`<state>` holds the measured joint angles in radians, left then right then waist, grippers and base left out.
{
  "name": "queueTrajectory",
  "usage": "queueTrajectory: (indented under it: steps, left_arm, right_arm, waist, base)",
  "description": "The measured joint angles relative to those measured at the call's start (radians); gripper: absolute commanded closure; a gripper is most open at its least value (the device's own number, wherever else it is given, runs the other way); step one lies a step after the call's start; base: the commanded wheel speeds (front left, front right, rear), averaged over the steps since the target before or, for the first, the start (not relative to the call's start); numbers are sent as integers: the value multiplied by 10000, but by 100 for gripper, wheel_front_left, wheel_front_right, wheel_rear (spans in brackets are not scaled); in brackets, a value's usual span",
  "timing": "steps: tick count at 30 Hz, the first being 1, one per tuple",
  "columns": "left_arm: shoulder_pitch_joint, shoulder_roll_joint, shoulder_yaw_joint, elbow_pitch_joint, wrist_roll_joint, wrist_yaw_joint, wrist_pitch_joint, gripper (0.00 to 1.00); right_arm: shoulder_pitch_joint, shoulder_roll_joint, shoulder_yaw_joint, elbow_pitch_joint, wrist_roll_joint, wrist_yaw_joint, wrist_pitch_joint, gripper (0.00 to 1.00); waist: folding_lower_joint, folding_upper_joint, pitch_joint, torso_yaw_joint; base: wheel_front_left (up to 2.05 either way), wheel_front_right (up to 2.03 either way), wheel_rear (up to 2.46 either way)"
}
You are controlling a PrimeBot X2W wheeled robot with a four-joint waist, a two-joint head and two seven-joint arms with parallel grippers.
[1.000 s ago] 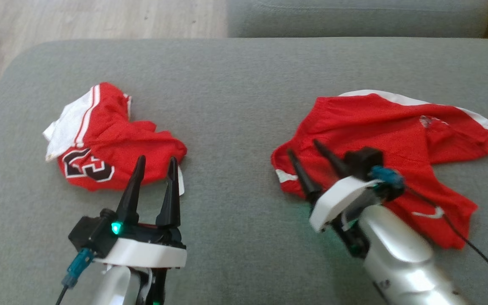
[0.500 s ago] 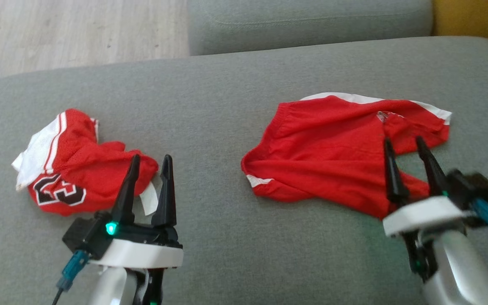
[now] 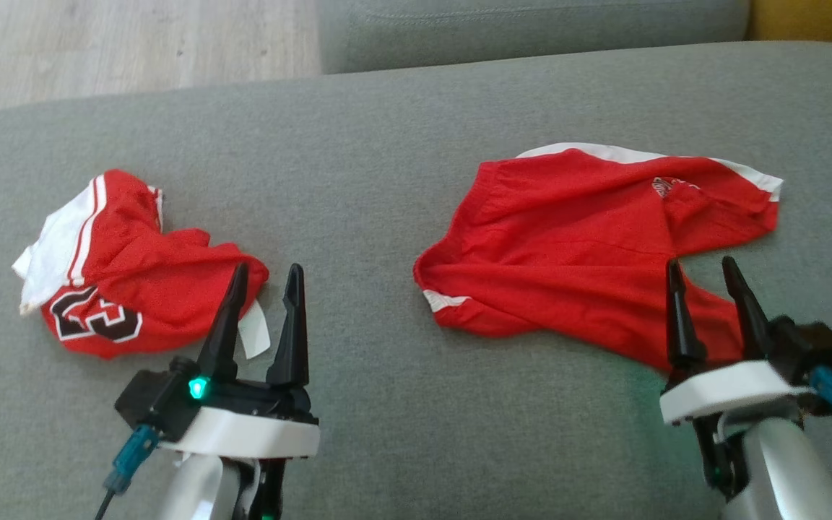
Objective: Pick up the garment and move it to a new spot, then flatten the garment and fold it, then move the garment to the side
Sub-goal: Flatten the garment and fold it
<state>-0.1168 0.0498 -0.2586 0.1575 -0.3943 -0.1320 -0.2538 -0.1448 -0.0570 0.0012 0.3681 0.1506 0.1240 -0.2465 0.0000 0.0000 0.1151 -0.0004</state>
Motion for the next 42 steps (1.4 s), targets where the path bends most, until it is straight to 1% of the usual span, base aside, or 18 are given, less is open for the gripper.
queueTrajectory:
  steps: [3,4,5,9,15,16,17,26,30,35,42]
  left_arm:
    - [-19,0,-27,10,0,0,0,0]
    - [-31,0,-35,15,0,0,0,0]
    - [-31,0,-35,15,0,0,0,0]
    - [-57,0,-69,67,-2,0,0,0]
    - [-219,0,-161,165,-2,0,0,0]
    - [-221,0,-176,163,-2,0,0,0]
    - [-219,0,-198,165,-4,0,0,0]
    - [-220,0,-286,169,-6,0,0,0]
    - [-221,0,-334,176,-17,0,0,0]
    - [-231,0,-401,182,-19,0,0,0]
    - [-486,-6,-658,186,-196,0,0,0]
  right_arm:
    - [-270,-59,-56,326,-23,0,161,0]
    - [-533,-104,-109,692,29,0,491,0]
    - [-533,-104,-109,692,29,0,491,0]
    - [-910,-196,-173,1432,244,0,1267,0]
    - [-1223,-201,-639,2161,249,0,1674,0]
    - [-1281,-194,-642,2247,305,0,1733,26]
    - [-1337,-194,-642,2284,389,0,1764,100]
    - [-1911,-280,-546,2261,518,0,1760,100]
    - [-2414,-669,-418,2128,397,0,1893,100]
    - [-3176,-1239,-75,2086,219,0,2395,100]
    - [-4282,-1967,351,2955,362,0,3306,100]
  waist:
    - [0,0,78,90]
    - [0,0,149,182]
    - [0,0,149,182]
    - [1,0,288,363]
    - [1,0,383,583]
    - [0,0,388,602]
    - [0,0,398,618]
    - [0,0,467,698]
    - [0,0,482,783]
    - [0,0,550,997]
    - [0,0,785,1468]
  base:
    - [0,0,0]
    - [0,0,0]
    - [0,0,0]
    - [0,0,0]
    - [0,0,0]
    - [0,0,0]
    - [0,0,0]
    - [0,0,0]
    - [0,0,0]
    - [0,0,0]
    - [0,0,0]
